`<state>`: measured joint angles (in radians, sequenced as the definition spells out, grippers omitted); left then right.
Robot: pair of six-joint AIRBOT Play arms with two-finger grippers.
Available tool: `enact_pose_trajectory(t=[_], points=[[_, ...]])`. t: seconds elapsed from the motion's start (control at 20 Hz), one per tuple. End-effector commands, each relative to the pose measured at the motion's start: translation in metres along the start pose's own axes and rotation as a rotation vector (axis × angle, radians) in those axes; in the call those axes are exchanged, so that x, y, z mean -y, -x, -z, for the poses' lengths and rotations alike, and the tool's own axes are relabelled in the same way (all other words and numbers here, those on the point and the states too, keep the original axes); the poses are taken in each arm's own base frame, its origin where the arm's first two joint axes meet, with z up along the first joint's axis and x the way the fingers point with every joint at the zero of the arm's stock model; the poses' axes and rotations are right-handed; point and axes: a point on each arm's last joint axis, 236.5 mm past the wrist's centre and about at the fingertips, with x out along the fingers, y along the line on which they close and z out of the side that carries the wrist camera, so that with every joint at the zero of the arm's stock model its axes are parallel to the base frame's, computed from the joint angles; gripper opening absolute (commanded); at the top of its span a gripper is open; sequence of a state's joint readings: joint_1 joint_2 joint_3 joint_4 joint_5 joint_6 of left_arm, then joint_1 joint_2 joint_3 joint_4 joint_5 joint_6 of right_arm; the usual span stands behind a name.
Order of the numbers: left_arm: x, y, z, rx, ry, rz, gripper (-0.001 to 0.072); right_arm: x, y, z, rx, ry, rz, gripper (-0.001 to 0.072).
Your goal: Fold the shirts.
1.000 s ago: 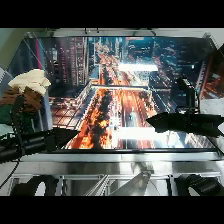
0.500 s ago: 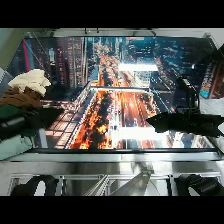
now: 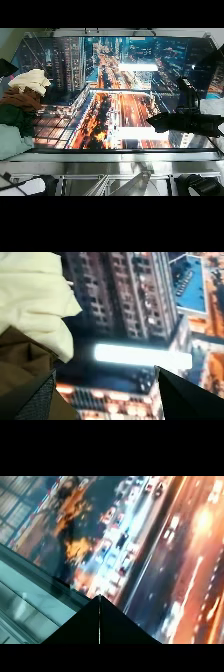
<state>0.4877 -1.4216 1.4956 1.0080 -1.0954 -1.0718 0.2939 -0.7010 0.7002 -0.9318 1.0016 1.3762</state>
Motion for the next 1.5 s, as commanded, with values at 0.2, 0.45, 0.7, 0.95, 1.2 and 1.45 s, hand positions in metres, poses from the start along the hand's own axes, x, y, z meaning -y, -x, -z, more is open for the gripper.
enact_pose_trajectory(t=[0.2,0.45,0.7,0.95,1.2,1.45], points=[[-0.061,-0.194,0.053,-0.281,-0.071,-0.017,0.072,0.0,0.0,0.0,-0.001,0.0,-0.001,0.0021],[-0.078,-0.231,0.078,-0.407,-0.205,-0.157,0.06,0.0,0.0,0.0,-0.001,0.0,-0.001,0.0021],[0.01,-0.205,0.034,-0.342,-0.344,-0.048,0.0019,0.0,0.0,0.0,-0.001,0.0,-0.001,0.0022],[0.206,-0.101,0.008,-0.232,-0.453,0.361,0.0019,0.0,0.0,0.0,-0.001,0.0,-0.001,0.0022],[0.352,-0.028,0.137,-0.521,-0.477,0.819,0.0018,0.0,0.0,0.0,-0.001,0.0,-0.001,0.0021],[0.403,-0.029,0.264,-0.769,-0.495,0.859,0.0027,-0.007,0.001,0.015,-0.062,-0.009,-0.03,0.0022]])
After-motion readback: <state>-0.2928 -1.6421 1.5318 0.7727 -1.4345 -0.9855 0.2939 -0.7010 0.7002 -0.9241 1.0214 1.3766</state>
